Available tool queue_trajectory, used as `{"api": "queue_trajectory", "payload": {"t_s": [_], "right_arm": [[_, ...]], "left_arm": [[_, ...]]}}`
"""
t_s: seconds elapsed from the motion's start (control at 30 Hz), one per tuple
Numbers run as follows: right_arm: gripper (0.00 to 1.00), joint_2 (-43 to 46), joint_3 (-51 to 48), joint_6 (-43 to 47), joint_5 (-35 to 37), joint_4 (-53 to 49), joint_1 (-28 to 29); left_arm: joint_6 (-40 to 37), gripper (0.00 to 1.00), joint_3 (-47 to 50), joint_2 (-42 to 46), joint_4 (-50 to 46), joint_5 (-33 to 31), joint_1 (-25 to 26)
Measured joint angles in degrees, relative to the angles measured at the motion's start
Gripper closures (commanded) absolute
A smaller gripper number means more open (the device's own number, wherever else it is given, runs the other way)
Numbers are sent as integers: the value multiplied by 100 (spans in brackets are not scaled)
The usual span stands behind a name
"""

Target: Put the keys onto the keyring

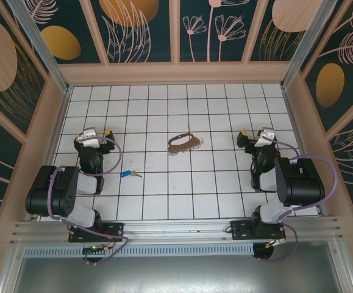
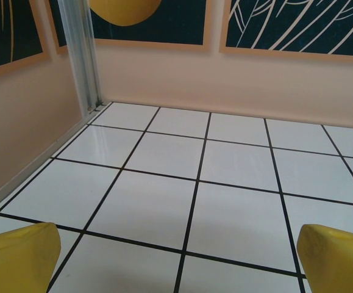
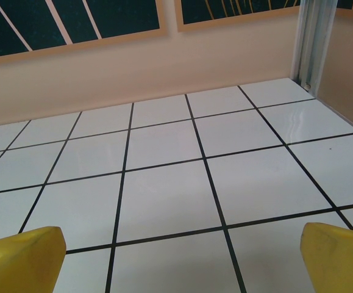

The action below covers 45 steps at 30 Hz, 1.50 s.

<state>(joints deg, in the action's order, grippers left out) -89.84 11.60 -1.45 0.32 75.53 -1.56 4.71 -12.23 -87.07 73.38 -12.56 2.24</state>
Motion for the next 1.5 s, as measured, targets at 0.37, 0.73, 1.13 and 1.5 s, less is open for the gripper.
{"api": "queue_trajectory", "payload": {"t_s": [0.37,0.73,1.13,1.5], "right_arm": [[1,11,101,0,-2,-293,0],[1,11,98,0,0,-203,0],[1,11,98,0,0,-205,0],[1,11,98,0,0,-205,0]], "left_arm": [[0,1,0,0,0,15,0],[0,1,0,0,-7,15,0],[0,1,0,0,-11,15,0],[0,1,0,0,-15,15,0]]}}
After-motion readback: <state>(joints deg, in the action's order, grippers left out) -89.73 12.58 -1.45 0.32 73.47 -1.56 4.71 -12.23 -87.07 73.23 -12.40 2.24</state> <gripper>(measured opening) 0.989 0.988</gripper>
